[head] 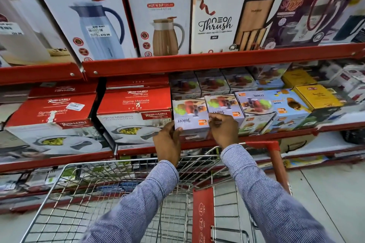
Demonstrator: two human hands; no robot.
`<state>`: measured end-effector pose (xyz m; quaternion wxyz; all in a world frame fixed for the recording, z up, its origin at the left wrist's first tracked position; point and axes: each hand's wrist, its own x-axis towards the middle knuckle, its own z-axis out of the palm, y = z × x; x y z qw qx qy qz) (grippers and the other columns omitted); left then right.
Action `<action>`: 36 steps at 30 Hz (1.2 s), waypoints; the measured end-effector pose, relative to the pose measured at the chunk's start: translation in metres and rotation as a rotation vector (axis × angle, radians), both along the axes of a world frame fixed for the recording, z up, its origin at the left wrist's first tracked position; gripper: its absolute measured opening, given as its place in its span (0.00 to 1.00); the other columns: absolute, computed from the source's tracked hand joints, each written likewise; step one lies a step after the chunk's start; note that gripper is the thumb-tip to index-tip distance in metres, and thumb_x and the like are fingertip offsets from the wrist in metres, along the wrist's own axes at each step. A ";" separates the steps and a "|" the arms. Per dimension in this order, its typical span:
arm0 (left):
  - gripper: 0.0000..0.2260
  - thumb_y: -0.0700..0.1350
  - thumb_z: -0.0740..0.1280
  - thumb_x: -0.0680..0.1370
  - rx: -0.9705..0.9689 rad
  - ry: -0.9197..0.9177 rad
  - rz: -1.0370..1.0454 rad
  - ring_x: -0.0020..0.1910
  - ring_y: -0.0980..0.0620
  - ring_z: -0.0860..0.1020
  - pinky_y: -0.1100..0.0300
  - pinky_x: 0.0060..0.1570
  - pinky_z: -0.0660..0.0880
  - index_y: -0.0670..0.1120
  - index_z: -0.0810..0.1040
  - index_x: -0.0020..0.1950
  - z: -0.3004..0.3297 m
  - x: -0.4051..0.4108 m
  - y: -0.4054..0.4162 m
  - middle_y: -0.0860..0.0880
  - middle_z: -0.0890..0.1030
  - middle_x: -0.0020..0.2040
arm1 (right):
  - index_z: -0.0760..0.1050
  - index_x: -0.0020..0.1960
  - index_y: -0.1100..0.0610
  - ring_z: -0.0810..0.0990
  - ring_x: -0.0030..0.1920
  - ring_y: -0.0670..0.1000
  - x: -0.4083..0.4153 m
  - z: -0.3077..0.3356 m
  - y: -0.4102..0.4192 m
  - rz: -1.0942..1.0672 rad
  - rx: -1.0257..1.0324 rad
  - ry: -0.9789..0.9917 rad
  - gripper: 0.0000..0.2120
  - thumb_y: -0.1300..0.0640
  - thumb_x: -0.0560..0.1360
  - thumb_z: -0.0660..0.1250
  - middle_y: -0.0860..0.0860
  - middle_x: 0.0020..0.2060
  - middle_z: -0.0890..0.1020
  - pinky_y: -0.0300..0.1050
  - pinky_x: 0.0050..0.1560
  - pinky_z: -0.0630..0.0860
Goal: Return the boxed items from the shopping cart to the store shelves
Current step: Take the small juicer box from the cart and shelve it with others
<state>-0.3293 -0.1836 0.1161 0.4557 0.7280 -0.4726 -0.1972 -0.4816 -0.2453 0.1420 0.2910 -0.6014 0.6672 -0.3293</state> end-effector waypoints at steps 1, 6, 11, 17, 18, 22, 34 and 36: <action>0.13 0.44 0.69 0.79 0.003 0.007 0.002 0.41 0.54 0.80 0.68 0.42 0.72 0.43 0.81 0.62 0.000 0.001 -0.001 0.44 0.87 0.49 | 0.83 0.55 0.60 0.81 0.42 0.48 0.002 0.001 0.000 -0.003 -0.014 0.001 0.12 0.67 0.73 0.69 0.56 0.48 0.87 0.33 0.51 0.78; 0.13 0.44 0.65 0.80 -0.008 -0.140 -0.053 0.36 0.54 0.81 0.64 0.44 0.78 0.45 0.81 0.63 0.001 0.003 -0.007 0.45 0.88 0.47 | 0.84 0.42 0.60 0.83 0.40 0.58 0.011 0.010 -0.004 0.112 -0.113 0.279 0.08 0.65 0.72 0.66 0.60 0.39 0.83 0.48 0.46 0.81; 0.16 0.48 0.61 0.81 0.101 -0.431 -0.185 0.41 0.39 0.84 0.51 0.40 0.78 0.50 0.76 0.69 0.011 0.004 -0.011 0.39 0.87 0.42 | 0.80 0.55 0.61 0.79 0.52 0.62 0.019 0.027 -0.009 0.264 -0.006 0.641 0.15 0.57 0.70 0.70 0.60 0.55 0.75 0.53 0.49 0.80; 0.16 0.48 0.61 0.80 0.096 -0.442 -0.219 0.39 0.39 0.85 0.49 0.41 0.81 0.50 0.75 0.67 0.011 0.008 -0.013 0.39 0.86 0.39 | 0.69 0.67 0.60 0.68 0.66 0.63 0.013 0.049 -0.044 0.544 0.089 0.912 0.36 0.46 0.64 0.73 0.60 0.65 0.70 0.57 0.62 0.71; 0.16 0.47 0.62 0.80 0.092 -0.438 -0.220 0.37 0.40 0.84 0.49 0.40 0.82 0.50 0.75 0.68 0.011 0.010 -0.013 0.40 0.86 0.38 | 0.64 0.71 0.59 0.65 0.69 0.63 0.013 0.051 -0.052 0.605 0.091 0.951 0.42 0.43 0.63 0.74 0.59 0.68 0.68 0.59 0.65 0.70; 0.15 0.47 0.61 0.79 0.062 -0.415 -0.208 0.35 0.42 0.84 0.49 0.38 0.83 0.52 0.74 0.66 0.006 0.013 -0.010 0.43 0.86 0.39 | 0.54 0.77 0.57 0.63 0.73 0.60 0.022 0.054 -0.076 0.783 0.060 0.995 0.58 0.34 0.57 0.76 0.56 0.75 0.63 0.59 0.69 0.67; 0.09 0.45 0.64 0.81 0.007 -0.289 -0.156 0.38 0.46 0.85 0.51 0.38 0.83 0.49 0.78 0.60 -0.005 0.018 -0.015 0.43 0.87 0.44 | 0.63 0.73 0.56 0.71 0.67 0.58 0.028 0.043 -0.089 0.857 -0.021 0.974 0.56 0.34 0.51 0.78 0.54 0.69 0.71 0.56 0.65 0.72; 0.09 0.44 0.65 0.80 0.003 -0.258 -0.146 0.40 0.46 0.86 0.51 0.40 0.84 0.48 0.79 0.59 -0.004 0.017 -0.015 0.43 0.87 0.45 | 0.63 0.73 0.56 0.71 0.67 0.58 0.029 0.044 -0.089 0.861 -0.022 0.976 0.57 0.35 0.51 0.78 0.55 0.68 0.71 0.56 0.64 0.72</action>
